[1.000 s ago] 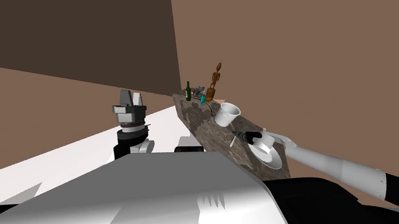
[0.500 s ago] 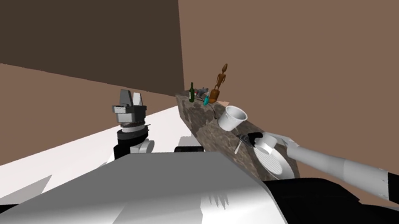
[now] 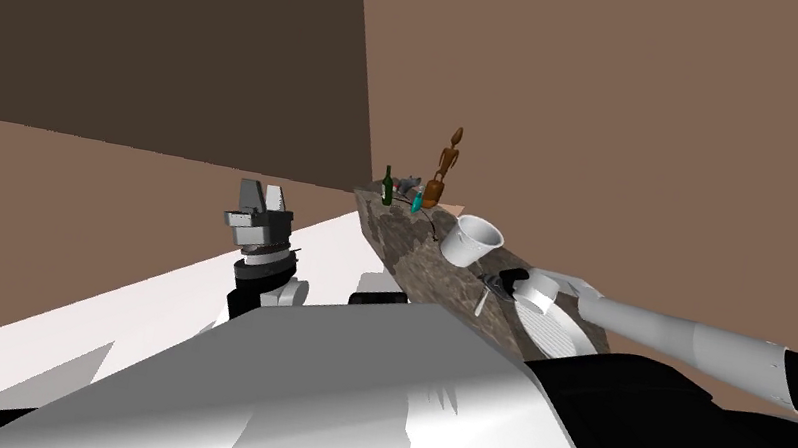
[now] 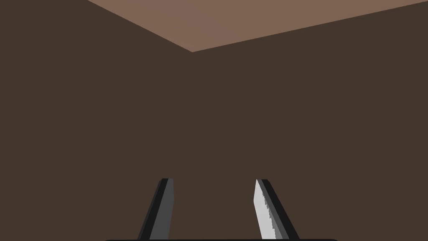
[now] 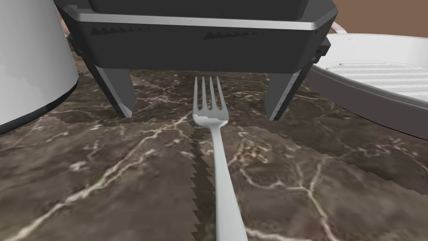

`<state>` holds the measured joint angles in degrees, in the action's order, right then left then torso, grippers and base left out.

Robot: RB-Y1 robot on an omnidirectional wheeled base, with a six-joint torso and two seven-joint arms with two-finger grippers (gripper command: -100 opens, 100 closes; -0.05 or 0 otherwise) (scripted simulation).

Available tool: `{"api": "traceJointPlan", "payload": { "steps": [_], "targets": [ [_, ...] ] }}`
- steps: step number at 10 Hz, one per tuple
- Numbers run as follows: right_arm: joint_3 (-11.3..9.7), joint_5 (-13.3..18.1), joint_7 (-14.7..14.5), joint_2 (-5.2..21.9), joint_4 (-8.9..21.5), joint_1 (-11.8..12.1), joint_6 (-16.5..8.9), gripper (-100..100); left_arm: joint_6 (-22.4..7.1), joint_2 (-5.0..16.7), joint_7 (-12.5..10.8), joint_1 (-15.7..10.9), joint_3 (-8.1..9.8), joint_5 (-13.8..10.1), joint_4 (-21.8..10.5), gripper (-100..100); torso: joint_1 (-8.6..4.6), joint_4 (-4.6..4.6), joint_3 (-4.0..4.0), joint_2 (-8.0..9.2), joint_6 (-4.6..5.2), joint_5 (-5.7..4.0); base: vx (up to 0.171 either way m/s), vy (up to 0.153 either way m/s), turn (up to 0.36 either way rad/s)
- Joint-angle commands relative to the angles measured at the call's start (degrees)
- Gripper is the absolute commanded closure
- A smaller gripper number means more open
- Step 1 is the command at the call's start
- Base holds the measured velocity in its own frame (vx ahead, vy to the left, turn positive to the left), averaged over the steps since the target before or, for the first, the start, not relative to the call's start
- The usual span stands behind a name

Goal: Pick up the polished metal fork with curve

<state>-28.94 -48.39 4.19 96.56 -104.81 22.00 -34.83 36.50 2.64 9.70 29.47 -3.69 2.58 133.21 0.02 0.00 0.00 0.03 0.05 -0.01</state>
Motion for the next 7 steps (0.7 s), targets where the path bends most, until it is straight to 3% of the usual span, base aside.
{"api": "traceJointPlan", "payload": {
  "steps": [1,3,4,5,7],
  "targets": [
    [-0.2,1.3,-0.3,-1.9,1.3,0.2,0.2,-100,0.0,0.0,0.0,0.0,0.00,0.0,0.0,0,0.00,0.00,0.00,0.00,0.00,0.00,0.028,-0.009,0.053],
    [-0.5,2.3,-0.8,-3.8,2.9,0.4,0.6,-100,0.0,0.0,0.0,0.0,0.00,0.0,0.0,0,-0.05,-0.01,-0.02,-0.04,0.01,-0.01,0.025,-0.016,0.033],
    [-0.4,2.0,-0.5,-3.2,2.4,0.5,0.7,-100,0.0,0.0,0.0,0.0,0.00,0.0,0.0,0,-0.19,-0.02,-0.04,-0.06,-0.03,-0.12,0.006,-0.004,0.003],
    [-0.5,2.0,-0.6,-3.3,2.5,0.5,0.7,100,0.0,0.0,0.0,0.0,0.00,0.0,0.0,0,-0.29,-0.03,-0.06,-0.08,-0.04,-0.16,0.000,0.000,0.000],
    [-0.5,2.0,-0.6,-3.1,2.5,0.6,0.6,100,0.0,0.0,0.0,0.0,0.00,0.0,0.0,0,-0.44,-0.07,-0.12,-0.17,-0.17,-0.39,-0.002,-0.003,-0.013]
  ]
}}
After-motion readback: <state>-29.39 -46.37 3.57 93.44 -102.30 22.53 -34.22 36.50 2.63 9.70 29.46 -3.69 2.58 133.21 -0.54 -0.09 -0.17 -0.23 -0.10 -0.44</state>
